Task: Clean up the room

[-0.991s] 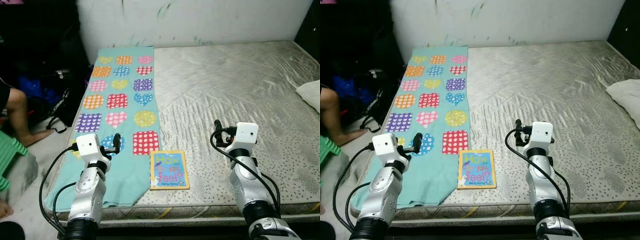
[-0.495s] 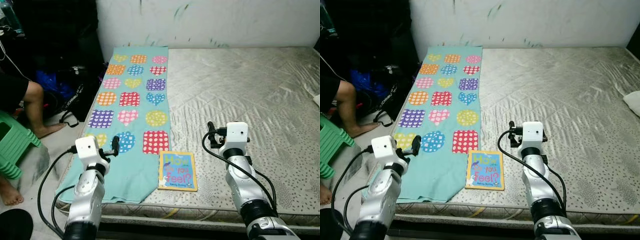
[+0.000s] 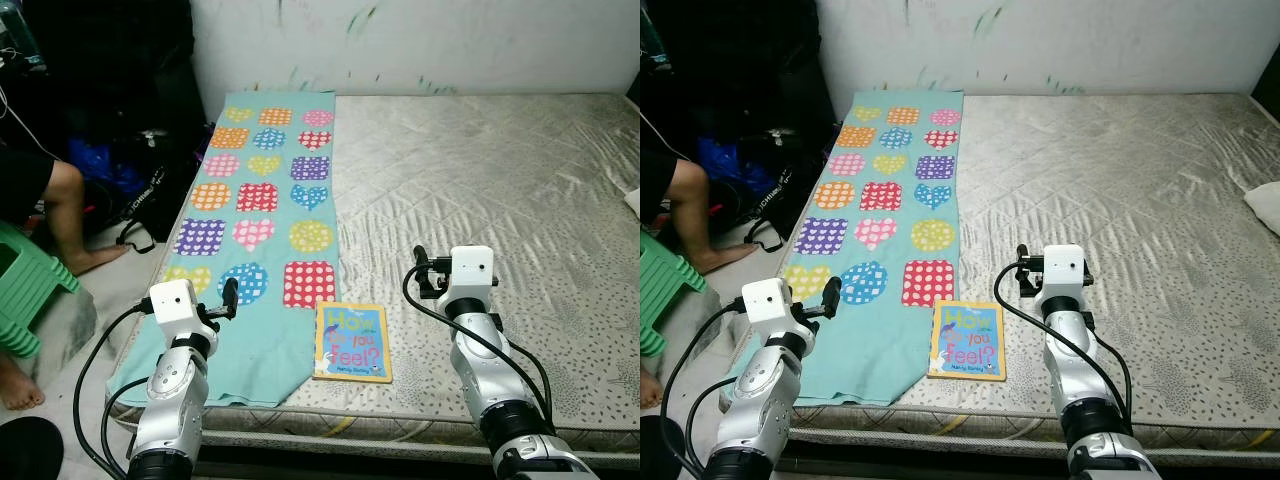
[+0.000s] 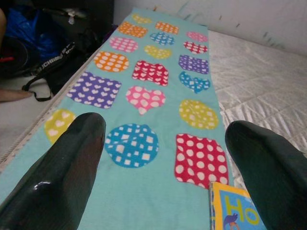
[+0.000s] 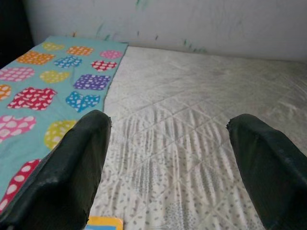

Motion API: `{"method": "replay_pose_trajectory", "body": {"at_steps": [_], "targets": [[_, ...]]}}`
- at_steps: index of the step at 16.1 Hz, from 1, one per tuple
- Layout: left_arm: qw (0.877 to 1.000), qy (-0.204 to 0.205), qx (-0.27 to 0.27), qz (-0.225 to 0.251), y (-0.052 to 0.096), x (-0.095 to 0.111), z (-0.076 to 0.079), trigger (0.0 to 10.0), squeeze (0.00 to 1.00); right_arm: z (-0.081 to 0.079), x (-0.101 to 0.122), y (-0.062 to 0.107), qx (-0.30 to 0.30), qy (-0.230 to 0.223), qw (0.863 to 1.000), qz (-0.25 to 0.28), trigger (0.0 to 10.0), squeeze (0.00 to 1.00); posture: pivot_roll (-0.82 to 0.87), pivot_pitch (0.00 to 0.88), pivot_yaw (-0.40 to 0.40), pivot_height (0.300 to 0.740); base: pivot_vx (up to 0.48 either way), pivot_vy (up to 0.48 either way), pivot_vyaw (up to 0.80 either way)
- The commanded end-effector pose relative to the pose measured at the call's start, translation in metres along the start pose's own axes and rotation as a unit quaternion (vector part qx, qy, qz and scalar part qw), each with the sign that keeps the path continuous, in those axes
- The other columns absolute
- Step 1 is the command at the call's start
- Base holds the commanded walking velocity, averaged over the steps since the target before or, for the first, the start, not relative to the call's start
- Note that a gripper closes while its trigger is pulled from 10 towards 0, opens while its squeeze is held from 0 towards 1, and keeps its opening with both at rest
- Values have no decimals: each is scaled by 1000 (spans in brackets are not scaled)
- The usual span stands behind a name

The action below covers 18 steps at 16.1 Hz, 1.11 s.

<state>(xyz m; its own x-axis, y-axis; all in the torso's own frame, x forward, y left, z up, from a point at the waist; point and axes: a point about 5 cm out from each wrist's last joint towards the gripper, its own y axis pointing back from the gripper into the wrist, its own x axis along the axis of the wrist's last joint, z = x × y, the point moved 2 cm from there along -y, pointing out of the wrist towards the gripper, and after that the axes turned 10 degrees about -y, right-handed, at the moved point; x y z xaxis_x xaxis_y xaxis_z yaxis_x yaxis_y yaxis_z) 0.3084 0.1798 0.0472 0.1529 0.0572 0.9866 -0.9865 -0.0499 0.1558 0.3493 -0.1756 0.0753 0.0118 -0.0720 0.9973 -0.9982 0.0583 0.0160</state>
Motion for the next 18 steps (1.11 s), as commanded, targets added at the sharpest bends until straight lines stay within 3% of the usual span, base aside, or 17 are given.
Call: {"method": "replay_pose_trajectory", "body": {"at_steps": [1,8,11,13,16,18], "targets": [[1000,-4,-3,7,-1,4,0,10000,0,-3,4,-2,-1,-2,1000,3,10000,0,-106,0,49,740,0,0,0],[1000,-8,-7,2,-1,2,0,10000,0,0,2,-1,-7,6,1000,1,10000,0,-109,0,52,740,0,0,0],[1000,-23,-5,3,4,3,-7,10000,0,2,1,0,-5,12,1000,-1,10000,0,-108,0,53,740,0,0,0],[1000,-28,-8,10,13,8,-11,10000,0,4,4,3,1,11,1000,9,10000,0,-109,0,56,740,0,0,0],[997,-68,-5,30,40,13,-21,10000,0,18,9,14,-4,17,1000,25,10000,0,-90,0,41,740,0,0,0],[997,-70,4,27,48,12,-27,10000,0,26,8,20,-8,19,999,25,10000,0,-86,0,38,740,0,0,0]]}}
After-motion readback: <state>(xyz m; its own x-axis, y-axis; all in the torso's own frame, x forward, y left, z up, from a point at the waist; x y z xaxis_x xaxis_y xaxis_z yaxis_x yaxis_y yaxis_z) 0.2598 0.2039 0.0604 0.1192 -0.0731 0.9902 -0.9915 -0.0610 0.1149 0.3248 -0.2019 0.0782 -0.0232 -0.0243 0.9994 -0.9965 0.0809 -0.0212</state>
